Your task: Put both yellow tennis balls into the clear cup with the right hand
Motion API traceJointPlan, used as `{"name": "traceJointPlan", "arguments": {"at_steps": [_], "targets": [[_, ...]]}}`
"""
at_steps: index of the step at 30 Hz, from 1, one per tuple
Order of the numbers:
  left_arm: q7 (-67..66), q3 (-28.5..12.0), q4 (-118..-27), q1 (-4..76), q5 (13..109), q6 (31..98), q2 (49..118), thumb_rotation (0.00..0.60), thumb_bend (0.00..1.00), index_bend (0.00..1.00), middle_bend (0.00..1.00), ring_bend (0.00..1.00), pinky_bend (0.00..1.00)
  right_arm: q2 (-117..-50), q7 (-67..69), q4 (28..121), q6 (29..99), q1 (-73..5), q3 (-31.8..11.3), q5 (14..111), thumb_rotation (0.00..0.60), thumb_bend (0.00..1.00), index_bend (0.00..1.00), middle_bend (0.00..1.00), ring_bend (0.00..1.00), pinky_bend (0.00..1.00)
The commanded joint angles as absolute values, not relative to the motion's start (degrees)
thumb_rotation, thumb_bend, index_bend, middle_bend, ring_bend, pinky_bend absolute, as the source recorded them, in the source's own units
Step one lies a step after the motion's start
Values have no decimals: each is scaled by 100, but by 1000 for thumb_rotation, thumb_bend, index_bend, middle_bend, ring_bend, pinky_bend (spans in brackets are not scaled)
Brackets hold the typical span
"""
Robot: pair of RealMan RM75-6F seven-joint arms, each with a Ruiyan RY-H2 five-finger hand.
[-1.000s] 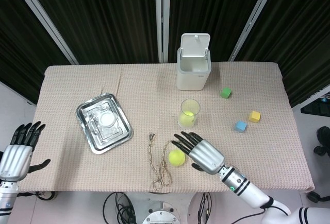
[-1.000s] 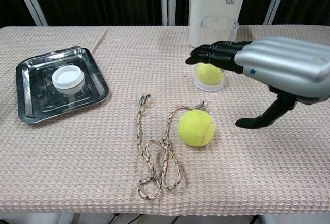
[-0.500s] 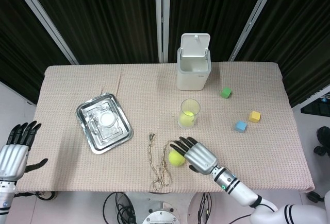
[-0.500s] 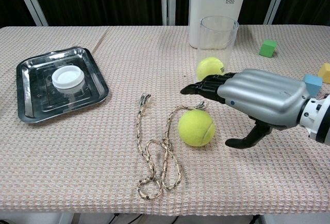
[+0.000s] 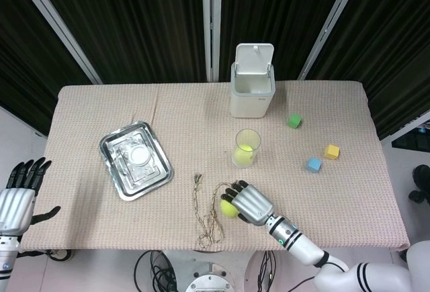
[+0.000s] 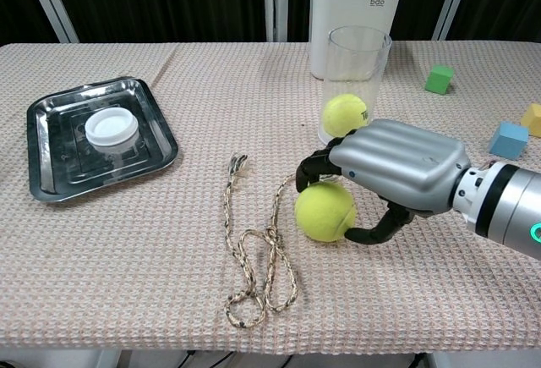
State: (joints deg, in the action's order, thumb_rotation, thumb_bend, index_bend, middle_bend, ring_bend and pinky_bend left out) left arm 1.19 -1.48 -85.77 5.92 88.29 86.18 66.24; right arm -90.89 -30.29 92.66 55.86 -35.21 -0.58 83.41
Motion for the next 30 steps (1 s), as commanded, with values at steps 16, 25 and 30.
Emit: {"name": "traceJointPlan", "arguments": {"at_steps": [16,25,30], "targets": [[25,-150,-8661,586,8874,8650,6583,600,51,42,12,0,0,-8008,-3038,10316,6836,-3641,-1305,8795,600,352,576,438,422,457],[-45,-145,-8727,626,8958,8649,6552,600,51,42,12,0,0,-7861,-3465,9943,6335,-4027,-2031,7227,600,348,572,437,422,457],[-80,-138,-8735,657,8972,8600,6553,600,51,42,12,0,0,-7936,-3470,9718,6174,-4145,-1990,6814,600,339,543,413,421,458]]}}
